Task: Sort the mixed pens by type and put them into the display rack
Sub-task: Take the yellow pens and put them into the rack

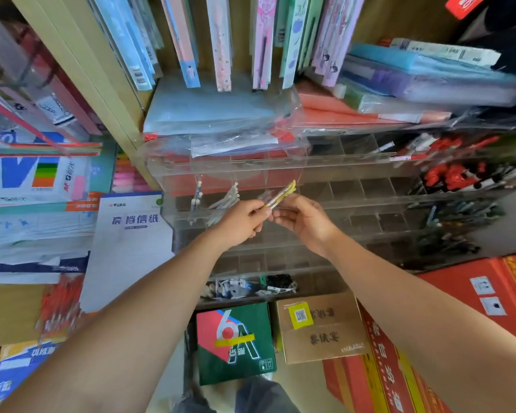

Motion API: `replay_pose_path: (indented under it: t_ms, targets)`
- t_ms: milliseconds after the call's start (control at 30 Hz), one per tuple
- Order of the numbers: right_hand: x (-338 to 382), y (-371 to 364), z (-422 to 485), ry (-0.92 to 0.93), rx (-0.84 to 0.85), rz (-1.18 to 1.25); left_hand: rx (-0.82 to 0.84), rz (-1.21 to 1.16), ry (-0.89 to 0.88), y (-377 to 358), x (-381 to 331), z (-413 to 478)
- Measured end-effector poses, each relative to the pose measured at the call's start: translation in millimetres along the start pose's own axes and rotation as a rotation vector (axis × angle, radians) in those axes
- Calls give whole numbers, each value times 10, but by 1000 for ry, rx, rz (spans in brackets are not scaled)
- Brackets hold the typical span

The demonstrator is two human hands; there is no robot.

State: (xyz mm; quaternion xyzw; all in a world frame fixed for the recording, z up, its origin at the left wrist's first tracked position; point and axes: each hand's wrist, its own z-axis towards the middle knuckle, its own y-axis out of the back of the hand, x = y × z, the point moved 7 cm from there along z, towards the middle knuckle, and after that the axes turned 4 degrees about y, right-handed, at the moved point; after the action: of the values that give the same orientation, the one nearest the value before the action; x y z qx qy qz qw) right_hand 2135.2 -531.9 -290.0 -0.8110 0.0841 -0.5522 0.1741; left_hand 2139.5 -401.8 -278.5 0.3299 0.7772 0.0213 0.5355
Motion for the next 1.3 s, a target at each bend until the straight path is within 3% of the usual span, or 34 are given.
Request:
replay_pose_path:
  t_ms: [67, 167, 333, 467, 700, 867, 1067, 1300]
  targets:
    - [44, 82, -30, 8, 2, -76, 24, 18, 6, -74, -72, 37]
    - [131, 275, -21, 49, -141, -186, 37, 110, 21, -180, -99, 121]
    - [405, 669, 33, 161, -489, -164, -216, 527, -17, -35, -113, 170]
    - [402, 753, 87, 189, -615, -169, -83, 698, 59, -100, 64, 194]
    - [65, 701, 271, 39, -570, -500, -19, 760, 80, -159, 179, 175]
    - [15, 727, 241, 19, -580, -435, -8, 724, 87, -148, 180, 159]
    - [128, 730, 43, 53, -656, -586, -78, 631, 41, -81, 112, -25]
    - [-95, -176, -103, 125, -338, -726, -190, 494, 55, 273, 327, -549]
